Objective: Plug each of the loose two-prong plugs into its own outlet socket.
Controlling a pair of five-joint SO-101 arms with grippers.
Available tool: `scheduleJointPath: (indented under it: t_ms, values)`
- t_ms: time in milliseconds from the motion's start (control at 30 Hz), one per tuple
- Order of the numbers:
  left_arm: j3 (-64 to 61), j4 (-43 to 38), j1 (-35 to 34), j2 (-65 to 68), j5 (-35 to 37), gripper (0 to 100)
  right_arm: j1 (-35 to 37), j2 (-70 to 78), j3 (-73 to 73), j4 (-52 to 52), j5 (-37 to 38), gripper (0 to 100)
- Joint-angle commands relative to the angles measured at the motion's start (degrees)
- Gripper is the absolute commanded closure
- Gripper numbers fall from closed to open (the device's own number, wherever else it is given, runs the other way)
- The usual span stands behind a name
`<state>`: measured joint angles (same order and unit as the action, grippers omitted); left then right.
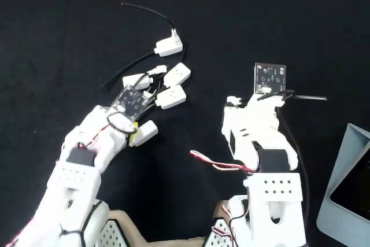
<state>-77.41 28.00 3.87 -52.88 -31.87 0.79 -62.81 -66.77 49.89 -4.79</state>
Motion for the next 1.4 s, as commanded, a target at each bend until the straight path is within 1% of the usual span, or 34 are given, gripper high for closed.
scheduleJointPath:
  t_ms: [0, 133, 267, 367, 467, 533, 600, 700, 900, 967, 1033, 1167, 1267, 1367]
  values:
    - [6.2, -2.64, 0.57, 8.88, 0.44, 78, 0.88, -0.57, 0.22, -0.88, -0.26, 98.5]
    - [6.73, -2.64, 2.86, 12.66, 0.44, 78, 0.88, -0.57, 0.22, -0.88, -0.26, 98.5]
    - [4.18, -2.46, 7.34, 12.22, 0.53, 78, 0.88, -0.57, 0.22, -0.88, -0.26, 98.5]
    - [2.07, -2.55, 9.27, 10.11, 0.7, 78, 0.88, -0.57, 0.22, -0.88, -0.26, 98.5]
    - [1.19, -2.2, 8.75, 7.12, 0.7, 78, 0.97, -0.57, 0.22, -0.79, -0.26, 98.5]
    - [1.01, -2.02, 6.37, 4.92, 0.79, 78, 0.97, -0.57, 0.22, -0.7, -0.26, 98.5]
    - [1.71, 0.18, 3.82, 2.73, 0.79, 78, 1.05, -0.57, 0.84, 0.88, -0.26, 98.5]
    - [2.51, 5.01, 0.48, -1.14, 0.79, 78, 3.78, -0.48, 3.38, 4.4, -0.26, 98.5]
    - [-0.31, 12.57, -4.18, -9.32, 3.34, 78, 14.15, 0.4, 11.12, 11.69, -0.53, 98.5]
    - [-1.89, 14.42, -4.18, -11.6, 3.34, 78, 17.14, 2.77, 13.76, 13.89, -0.7, 98.5]
    - [-2.15, 16.62, -2.95, -13.19, 3.34, 77, 18.55, 6.29, 16.4, 14.86, -0.79, 98.5]
    - [1.1, 24.0, 1.1, -14.24, 3.6, 70, 18.55, 13.41, 19.74, 14.68, -4.57, 98.5]
    - [5.14, 27.69, 3.21, -14.15, 3.6, 70, 18.46, 17.19, 20.44, 14.42, -5.71, 98.5]
    - [7.52, 28.04, 5.67, -12.31, 3.25, 70, 17.41, 18.77, 20.0, 12.48, -5.89, 98.5]
